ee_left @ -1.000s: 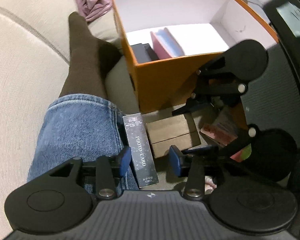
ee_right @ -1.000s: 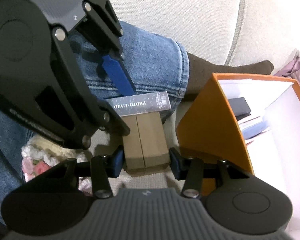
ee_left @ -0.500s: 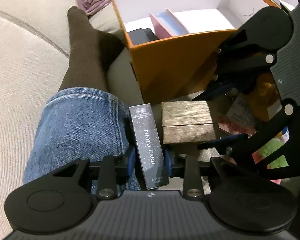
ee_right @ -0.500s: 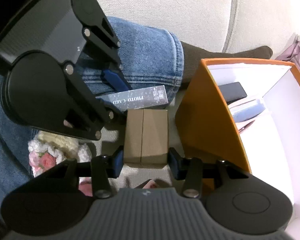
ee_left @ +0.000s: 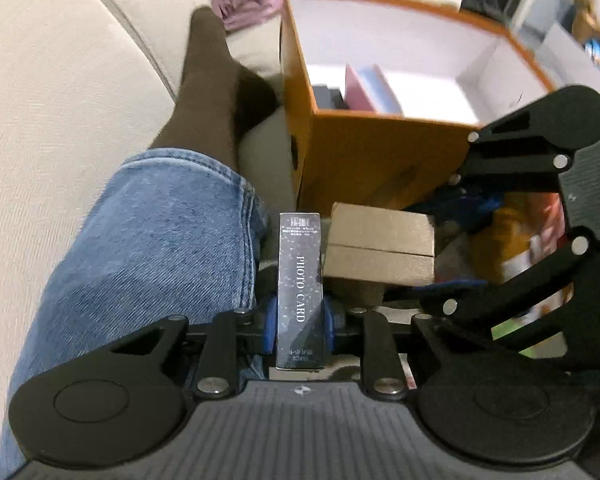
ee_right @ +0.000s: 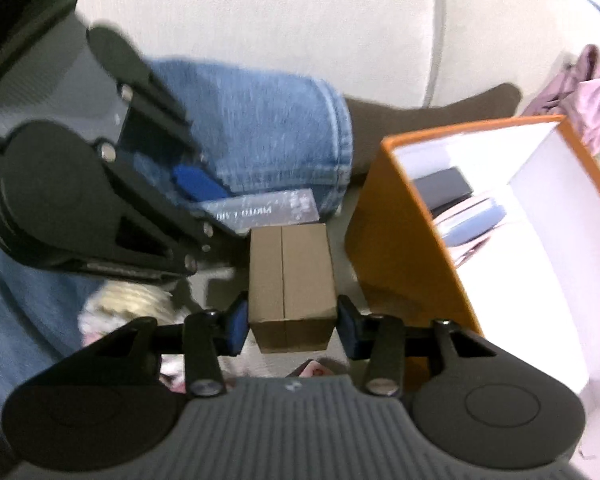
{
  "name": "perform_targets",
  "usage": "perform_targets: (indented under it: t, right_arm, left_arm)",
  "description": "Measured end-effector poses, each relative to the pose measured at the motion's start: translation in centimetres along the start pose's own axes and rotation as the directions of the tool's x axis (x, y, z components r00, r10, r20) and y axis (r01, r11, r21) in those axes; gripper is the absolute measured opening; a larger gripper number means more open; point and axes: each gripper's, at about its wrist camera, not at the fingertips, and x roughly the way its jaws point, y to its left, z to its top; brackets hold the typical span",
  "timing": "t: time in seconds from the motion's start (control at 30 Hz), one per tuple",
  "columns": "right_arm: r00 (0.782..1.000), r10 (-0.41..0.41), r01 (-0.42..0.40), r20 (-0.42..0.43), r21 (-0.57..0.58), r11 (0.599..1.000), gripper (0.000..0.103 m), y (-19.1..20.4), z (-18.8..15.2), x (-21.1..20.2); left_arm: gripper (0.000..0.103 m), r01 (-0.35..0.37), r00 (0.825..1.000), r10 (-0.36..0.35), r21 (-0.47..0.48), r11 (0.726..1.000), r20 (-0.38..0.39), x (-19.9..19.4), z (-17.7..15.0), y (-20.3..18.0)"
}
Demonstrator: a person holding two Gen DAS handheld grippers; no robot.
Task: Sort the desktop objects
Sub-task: 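Carry the PHOTO CARD box and brown box into the shoebox with both tools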
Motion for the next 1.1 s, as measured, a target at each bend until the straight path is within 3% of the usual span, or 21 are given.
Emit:
perform_targets:
  t: [0.17,0.3,0.43,0.5,0.53,0.57,0.6,0.63,0.67,0.77,0.97,1.1]
  right_arm:
    - [0.996,-0.022,0.018,0.084,0.055,0.998,0.046,1.4,0.8,-4.1]
    - [0.984,-0.071,0.056,0.166,0.095,0.994,0.046,1.9,1.7,-8.0]
    - [0.962,-0.149,0.113,0.23,0.161,0.98,0.046,-6.5,4.0,-13.8]
    - [0.949,-0.197,0.146,0.245,0.211,0.967,0.046,-10.7,-0.8,-16.6]
    - [0.943,-0.221,0.161,0.247,0.241,0.957,0.046,-11.5,-2.0,-14.1]
    - [0.939,-0.242,0.173,0.244,0.274,0.946,0.046,-14.2,0.4,-14.0]
    - [0.936,-0.26,0.181,0.238,0.307,0.934,0.046,-15.2,-0.1,-14.3]
    - [0.935,-0.273,0.185,0.227,0.343,0.921,0.046,-18.5,-1.4,-12.2]
    - [0.935,-0.281,0.186,0.215,0.376,0.908,0.046,-21.2,-0.6,-9.8]
    - [0.947,-0.279,0.175,0.156,0.476,0.862,0.046,-24.7,-2.0,-8.7]
    - [0.987,-0.143,0.068,0.068,0.636,0.769,0.046,-27.8,-5.6,-5.3]
    - [0.997,-0.074,0.033,0.031,0.672,0.74,0.046,-27.1,-7.1,-3.5]
  left_arm:
    - [0.026,0.021,0.995,-0.017,-0.037,0.999,0.094,-4.0,0.7,0.5]
    - [0.026,0.012,0.983,-0.008,-0.024,1.0,0.182,-7.4,3.1,0.2]
    - [0.026,0.033,0.963,-0.028,-0.013,0.999,0.269,-10.2,5.6,-0.8]
    - [0.026,0.064,0.952,-0.058,-0.009,0.998,0.3,-10.7,7.3,-1.4]
    - [0.026,0.083,0.947,-0.078,-0.003,0.997,0.312,-10.7,8.0,-1.8]
    - [0.026,0.099,0.943,-0.096,0.005,0.995,0.319,-10.3,8.7,-2.6]
    - [0.026,0.115,0.941,-0.114,0.013,0.993,0.32,-10.1,9.5,-3.1]
    - [0.026,0.131,0.939,-0.131,0.022,0.991,0.318,-9.5,10.2,-3.6]
    - [0.026,0.146,0.938,-0.148,0.031,0.989,0.312,-8.9,10.9,-4.2]
    - [0.026,0.175,0.944,-0.185,0.061,0.983,0.272,-6.1,12.4,-6.0]
    - [0.026,0.18,0.975,-0.184,0.047,0.983,0.122,-0.2,13.4,-7.3]
    - [0.026,0.144,0.989,-0.146,0.065,0.987,0.024,2.4,13.3,-7.8]
